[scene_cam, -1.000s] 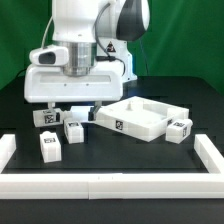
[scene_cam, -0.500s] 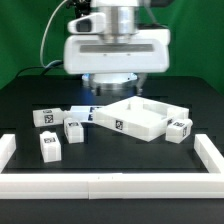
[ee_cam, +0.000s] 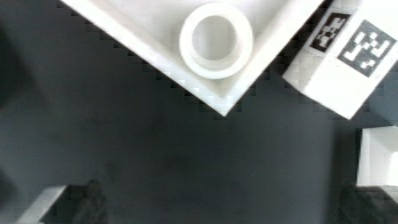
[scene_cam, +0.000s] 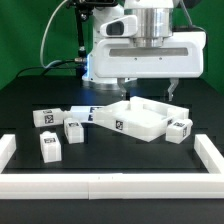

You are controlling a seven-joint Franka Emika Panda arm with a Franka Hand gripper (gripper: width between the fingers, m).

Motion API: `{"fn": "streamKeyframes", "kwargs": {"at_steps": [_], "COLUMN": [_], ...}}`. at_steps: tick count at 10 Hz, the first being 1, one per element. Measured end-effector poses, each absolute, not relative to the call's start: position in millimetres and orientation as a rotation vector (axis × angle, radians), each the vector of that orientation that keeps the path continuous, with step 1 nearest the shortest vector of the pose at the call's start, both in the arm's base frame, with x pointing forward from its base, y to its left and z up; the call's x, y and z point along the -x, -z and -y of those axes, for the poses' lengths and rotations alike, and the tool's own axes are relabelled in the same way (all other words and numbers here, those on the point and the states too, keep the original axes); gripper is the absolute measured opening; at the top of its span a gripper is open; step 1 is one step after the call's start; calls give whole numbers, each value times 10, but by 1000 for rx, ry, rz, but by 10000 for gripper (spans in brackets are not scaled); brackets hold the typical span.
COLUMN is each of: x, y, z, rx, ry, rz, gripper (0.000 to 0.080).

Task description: Assemble one leg

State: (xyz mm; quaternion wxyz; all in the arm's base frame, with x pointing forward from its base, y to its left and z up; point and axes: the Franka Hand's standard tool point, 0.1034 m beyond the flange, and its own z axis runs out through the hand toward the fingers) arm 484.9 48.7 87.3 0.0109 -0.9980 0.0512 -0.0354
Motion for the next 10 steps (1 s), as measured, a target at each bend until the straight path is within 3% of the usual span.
{"fn": "streamKeyframes", "kwargs": {"at_steps": [2, 4, 10], "x": [-4815, -4854, -4895], "y": [-811, -757, -653], "z": [-589, -977, -1025], "rx": [3097, 3074, 3017], "ry": [83, 74, 96], "rz": [-334, -462, -632], "gripper": [649, 649, 649]}}
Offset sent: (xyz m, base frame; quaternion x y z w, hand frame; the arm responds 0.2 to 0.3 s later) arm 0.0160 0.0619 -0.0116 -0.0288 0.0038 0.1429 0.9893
